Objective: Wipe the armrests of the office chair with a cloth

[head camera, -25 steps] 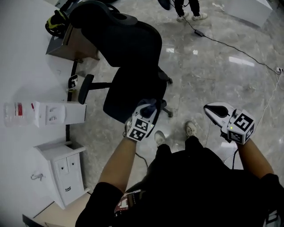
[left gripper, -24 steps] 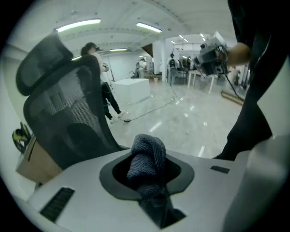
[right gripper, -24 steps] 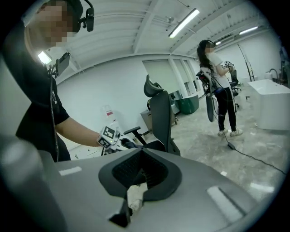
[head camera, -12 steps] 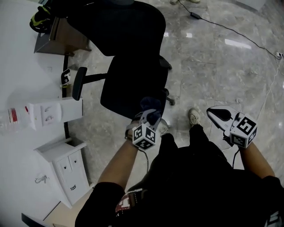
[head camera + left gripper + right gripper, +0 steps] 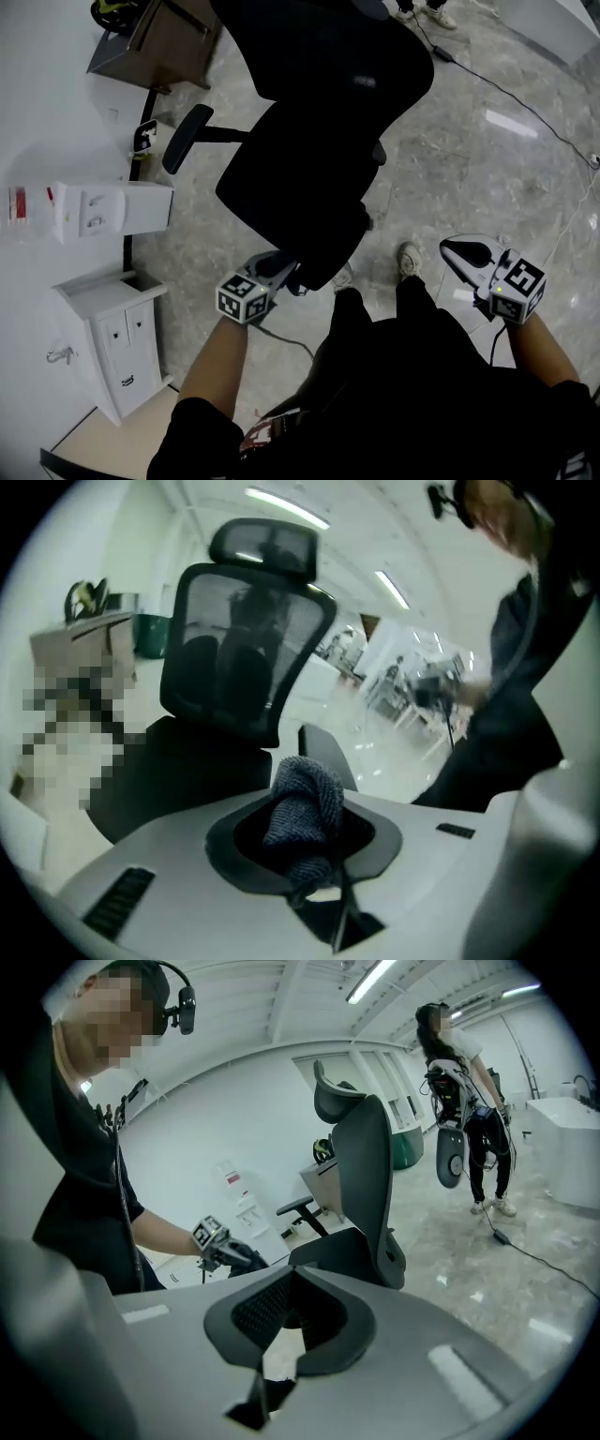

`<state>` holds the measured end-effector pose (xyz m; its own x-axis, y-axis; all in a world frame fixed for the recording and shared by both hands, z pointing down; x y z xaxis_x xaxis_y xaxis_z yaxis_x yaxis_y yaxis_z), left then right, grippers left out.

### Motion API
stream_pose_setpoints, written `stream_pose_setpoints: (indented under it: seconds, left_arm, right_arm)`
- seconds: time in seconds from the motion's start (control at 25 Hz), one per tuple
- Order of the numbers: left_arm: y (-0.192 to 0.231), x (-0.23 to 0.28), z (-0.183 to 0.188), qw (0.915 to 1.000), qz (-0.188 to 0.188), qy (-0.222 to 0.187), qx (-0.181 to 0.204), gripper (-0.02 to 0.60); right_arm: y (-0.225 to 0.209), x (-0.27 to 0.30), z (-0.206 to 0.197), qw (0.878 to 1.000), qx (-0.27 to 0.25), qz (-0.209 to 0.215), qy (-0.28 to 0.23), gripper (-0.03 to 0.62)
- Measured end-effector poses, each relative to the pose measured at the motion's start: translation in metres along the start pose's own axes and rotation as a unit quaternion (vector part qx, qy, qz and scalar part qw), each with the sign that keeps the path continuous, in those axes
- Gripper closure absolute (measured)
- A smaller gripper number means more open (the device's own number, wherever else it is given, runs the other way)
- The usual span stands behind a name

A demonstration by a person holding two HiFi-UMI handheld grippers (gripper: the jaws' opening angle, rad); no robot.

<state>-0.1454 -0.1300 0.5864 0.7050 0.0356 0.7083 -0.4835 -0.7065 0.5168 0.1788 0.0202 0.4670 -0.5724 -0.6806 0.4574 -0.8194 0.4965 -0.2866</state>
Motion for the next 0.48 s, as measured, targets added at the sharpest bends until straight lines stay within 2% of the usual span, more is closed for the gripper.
stream_pose_setpoints:
  seconds: [0.08, 0.16, 0.2, 0.24, 0.32, 0.4, 0.48]
  left_arm:
    - [0.019, 0.032, 0.045, 0.9944, -0.063, -0.011, -0.084, 0.495]
    - [0.021, 0.077, 0.071, 0.9763, -0.137, 0.024, -0.166, 0.495]
    - [0.015, 0.099, 0.08, 0.9648, -0.167, 0.05, -0.197, 0.495]
    - [0.006, 0.119, 0.087, 0.9567, -0.184, 0.074, -0.213, 0.495]
    - [-0.006, 0.146, 0.102, 0.9542, -0.181, 0.109, -0.211, 0.494]
    - [-0.01, 0.157, 0.108, 0.9514, -0.174, 0.127, -0.22, 0.494]
    - [-0.008, 0.153, 0.102, 0.9388, -0.179, 0.134, -0.262, 0.495]
  right_arm:
    - [0.0, 0.002, -0.001, 1.0, 0.01, -0.008, 0.006, 0.597]
    - [0.003, 0.004, -0.005, 1.0, 0.018, -0.011, 0.013, 0.599]
    - [0.005, 0.003, -0.007, 1.0, 0.021, -0.012, 0.016, 0.599]
    - [0.006, 0.001, -0.008, 0.999, 0.025, -0.014, 0.017, 0.598]
    - [0.006, -0.007, -0.011, 0.999, 0.04, -0.023, 0.015, 0.598]
    - [0.004, -0.016, -0.014, 0.998, 0.052, -0.033, 0.011, 0.599]
    - [0.004, -0.023, -0.018, 0.998, 0.057, -0.038, 0.008, 0.599]
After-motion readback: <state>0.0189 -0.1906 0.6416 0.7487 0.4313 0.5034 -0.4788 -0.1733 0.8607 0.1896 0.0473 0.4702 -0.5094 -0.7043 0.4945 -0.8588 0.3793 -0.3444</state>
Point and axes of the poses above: the fingertips, and each gripper's own axes: x forward along the fingers, y to its left, z out of its top, the point moved 4 cm from there along -x, backward along the fingers, and after that the axes turned 14 degrees about -x, right-handed, at the moved point
